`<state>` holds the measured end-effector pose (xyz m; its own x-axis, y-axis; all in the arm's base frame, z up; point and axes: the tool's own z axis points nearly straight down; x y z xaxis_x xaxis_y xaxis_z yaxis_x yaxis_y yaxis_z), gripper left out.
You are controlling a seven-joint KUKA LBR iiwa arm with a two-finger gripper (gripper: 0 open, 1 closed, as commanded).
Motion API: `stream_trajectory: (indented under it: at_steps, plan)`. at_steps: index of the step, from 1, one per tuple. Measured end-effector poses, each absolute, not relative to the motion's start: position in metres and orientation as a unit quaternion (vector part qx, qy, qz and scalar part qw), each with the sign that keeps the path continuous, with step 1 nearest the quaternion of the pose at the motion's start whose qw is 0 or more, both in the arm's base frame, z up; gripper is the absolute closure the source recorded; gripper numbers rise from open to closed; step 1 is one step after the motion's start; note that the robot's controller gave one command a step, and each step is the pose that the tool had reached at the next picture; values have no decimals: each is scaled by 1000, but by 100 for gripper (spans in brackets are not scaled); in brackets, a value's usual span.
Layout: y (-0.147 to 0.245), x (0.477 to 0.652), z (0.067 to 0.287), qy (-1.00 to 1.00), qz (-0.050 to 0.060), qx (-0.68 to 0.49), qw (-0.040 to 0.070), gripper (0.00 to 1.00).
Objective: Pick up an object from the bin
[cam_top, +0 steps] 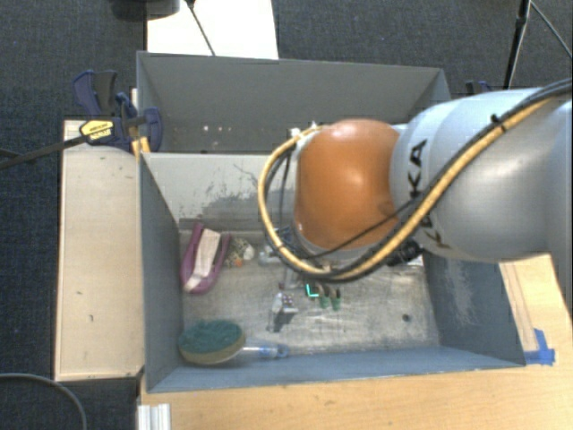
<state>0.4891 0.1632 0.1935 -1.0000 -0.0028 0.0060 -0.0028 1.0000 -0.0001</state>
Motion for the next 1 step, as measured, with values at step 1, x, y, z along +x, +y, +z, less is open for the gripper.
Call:
stream_trajectory:
  at_steps: [1]
  plan:
    - [89, 504, 95, -994, 1, 105, 2, 0]
